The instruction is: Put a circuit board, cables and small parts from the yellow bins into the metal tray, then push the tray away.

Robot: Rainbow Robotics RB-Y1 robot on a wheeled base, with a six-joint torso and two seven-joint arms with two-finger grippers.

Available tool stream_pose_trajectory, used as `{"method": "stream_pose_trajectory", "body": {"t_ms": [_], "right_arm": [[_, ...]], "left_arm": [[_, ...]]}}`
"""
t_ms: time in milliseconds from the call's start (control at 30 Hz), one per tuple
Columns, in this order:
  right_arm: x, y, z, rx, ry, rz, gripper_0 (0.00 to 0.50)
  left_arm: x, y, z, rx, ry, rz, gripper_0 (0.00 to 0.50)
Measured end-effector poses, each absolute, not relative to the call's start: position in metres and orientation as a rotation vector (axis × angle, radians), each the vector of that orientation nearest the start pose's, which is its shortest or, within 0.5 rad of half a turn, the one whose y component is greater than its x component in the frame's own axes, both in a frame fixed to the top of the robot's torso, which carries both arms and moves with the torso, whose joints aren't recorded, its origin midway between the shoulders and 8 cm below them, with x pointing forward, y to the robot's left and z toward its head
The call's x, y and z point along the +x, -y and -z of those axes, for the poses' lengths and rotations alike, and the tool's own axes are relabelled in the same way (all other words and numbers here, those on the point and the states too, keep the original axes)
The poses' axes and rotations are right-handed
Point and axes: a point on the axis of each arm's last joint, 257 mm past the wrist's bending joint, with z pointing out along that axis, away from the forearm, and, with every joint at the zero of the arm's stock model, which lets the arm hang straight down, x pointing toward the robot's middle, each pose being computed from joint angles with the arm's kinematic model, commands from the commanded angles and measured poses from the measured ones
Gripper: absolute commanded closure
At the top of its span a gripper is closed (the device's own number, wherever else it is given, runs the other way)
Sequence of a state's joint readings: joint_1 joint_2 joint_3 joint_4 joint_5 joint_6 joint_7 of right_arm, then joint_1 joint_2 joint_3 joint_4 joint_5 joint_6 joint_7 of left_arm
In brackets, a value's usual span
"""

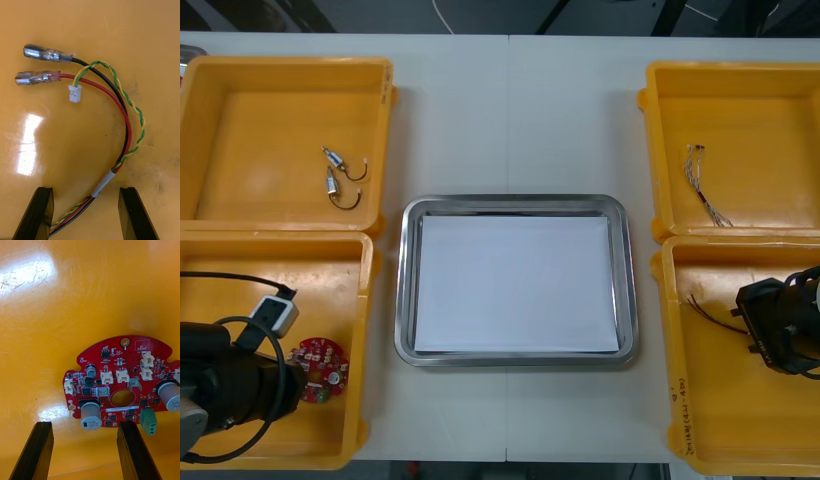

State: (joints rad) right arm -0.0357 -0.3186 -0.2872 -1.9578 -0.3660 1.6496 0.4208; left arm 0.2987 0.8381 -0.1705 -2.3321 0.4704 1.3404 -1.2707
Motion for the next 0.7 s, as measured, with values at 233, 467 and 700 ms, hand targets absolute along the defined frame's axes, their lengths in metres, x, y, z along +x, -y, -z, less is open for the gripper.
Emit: {"method": "stream_pose_trajectory", "body": {"t_ms": [233,467,700], "right_arm": [[0.381,0.363,0.325,1.712,-2.194,-0.335,0.000],[0.382,0.363,0.325,1.731,-2.179,-0.340,0.000],[0.383,0.362,0.324,1.729,-2.178,-0.342,0.456]], "left_arm": [[0.301,-0.309,0.323,0.359,-2.656,-0.117,0.000],[0.305,-0.312,0.330,0.350,-2.650,-0.116,0.000],[0.303,-0.311,0.335,0.353,-2.659,-0.116,0.000]]}}
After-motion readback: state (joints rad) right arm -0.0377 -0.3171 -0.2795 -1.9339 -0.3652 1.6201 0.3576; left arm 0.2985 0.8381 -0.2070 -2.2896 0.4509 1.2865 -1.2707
